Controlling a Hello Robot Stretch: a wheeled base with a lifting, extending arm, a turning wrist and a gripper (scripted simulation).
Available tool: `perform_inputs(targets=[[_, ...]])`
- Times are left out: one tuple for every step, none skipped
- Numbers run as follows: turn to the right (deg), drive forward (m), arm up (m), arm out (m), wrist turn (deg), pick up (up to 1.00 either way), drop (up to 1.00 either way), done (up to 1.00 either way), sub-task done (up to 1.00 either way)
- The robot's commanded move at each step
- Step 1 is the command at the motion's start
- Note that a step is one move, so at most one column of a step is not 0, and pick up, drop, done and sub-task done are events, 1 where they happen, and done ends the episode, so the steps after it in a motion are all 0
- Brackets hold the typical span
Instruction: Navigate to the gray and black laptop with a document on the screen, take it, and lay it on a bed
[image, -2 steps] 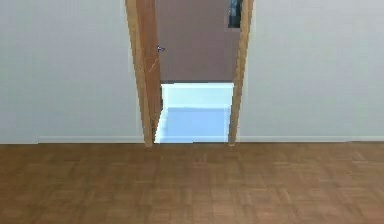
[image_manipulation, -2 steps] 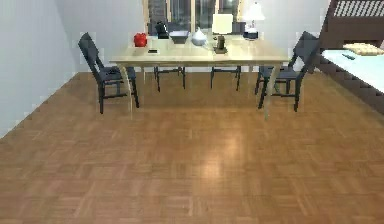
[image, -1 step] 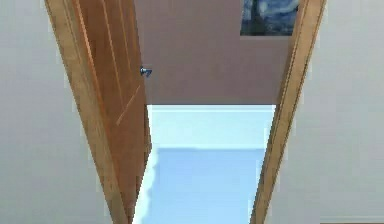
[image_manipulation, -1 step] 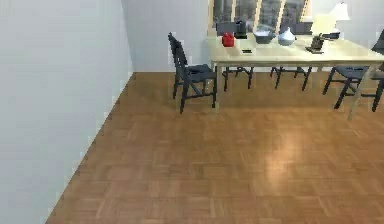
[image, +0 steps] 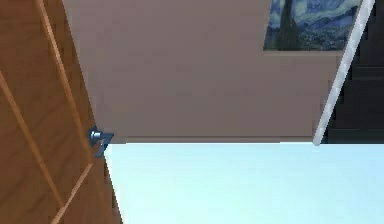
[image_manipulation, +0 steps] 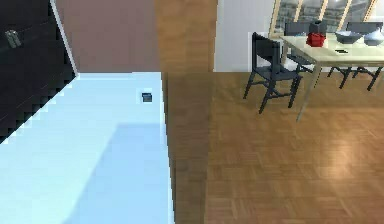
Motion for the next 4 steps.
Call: perform_inputs(targets=[[0.0, 0.65, 0.0, 0.0, 0.0, 0.0, 0.0, 0.0, 0.0], [-18.0, 0.0, 0.0, 0.0, 0.0, 0.0, 0.0, 0.0, 0.0], [-3.0, 0.0, 0.0, 0.0, 0.0, 0.0, 0.0, 0.0, 0.0], [45.0, 0.0, 0.0, 0.0, 0.0, 0.0, 0.0, 0.0, 0.0]])
